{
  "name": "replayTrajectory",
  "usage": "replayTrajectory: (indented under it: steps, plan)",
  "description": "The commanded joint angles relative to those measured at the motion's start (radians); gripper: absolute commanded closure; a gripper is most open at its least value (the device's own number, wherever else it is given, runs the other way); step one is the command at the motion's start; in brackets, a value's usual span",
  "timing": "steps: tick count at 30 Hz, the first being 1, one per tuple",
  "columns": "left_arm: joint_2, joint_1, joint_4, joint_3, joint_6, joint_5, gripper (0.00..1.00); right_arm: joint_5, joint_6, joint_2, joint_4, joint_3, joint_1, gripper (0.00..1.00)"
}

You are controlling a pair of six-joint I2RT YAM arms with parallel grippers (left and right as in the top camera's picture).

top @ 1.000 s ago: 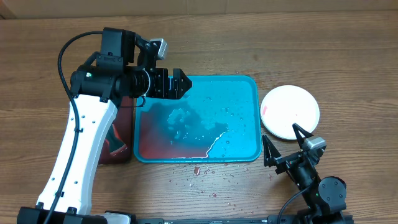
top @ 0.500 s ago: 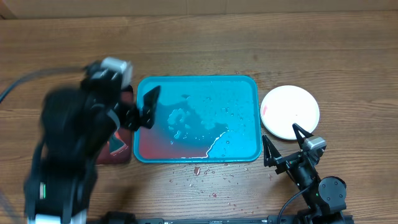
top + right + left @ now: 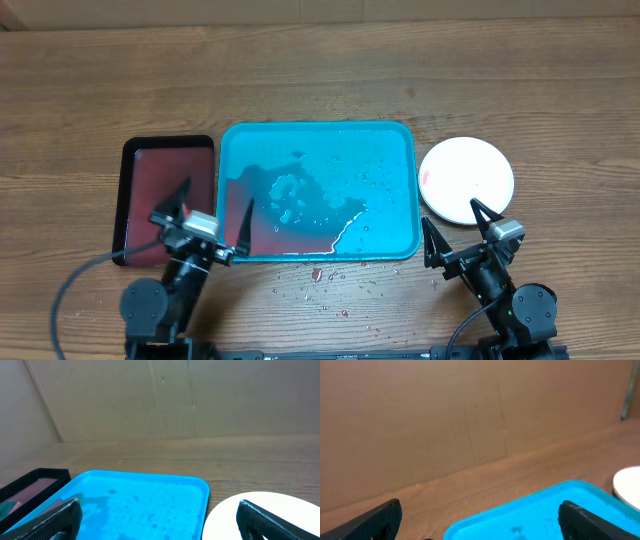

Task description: Clean dirty plates on tray and stack at the side

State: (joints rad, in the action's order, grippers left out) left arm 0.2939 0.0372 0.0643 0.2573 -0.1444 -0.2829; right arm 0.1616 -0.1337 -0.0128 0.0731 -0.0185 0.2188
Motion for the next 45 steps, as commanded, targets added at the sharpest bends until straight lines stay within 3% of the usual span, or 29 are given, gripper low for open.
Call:
replayTrajectory:
  steps: [1,6,11,45]
  plan:
    - [-0.106,-0.006,0.034,-0.104,-0.115,-0.033,0.00,0.012,0.004,0.010,-0.005,0.010,0.008,0.00]
    - [-0.211,-0.006,0.002,-0.181,-0.234,-0.021,0.00,0.012,0.004,0.010,-0.005,0.010,0.008,0.00]
    - [-0.285,-0.006,-0.157,-0.212,-0.326,-0.021,0.00,0.012,0.004,0.010,-0.005,0.010,0.008,0.00]
    - [-0.290,-0.006,-0.184,-0.222,-0.315,-0.023,0.00,0.012,0.004,0.010,-0.005,0.010,0.008,0.00]
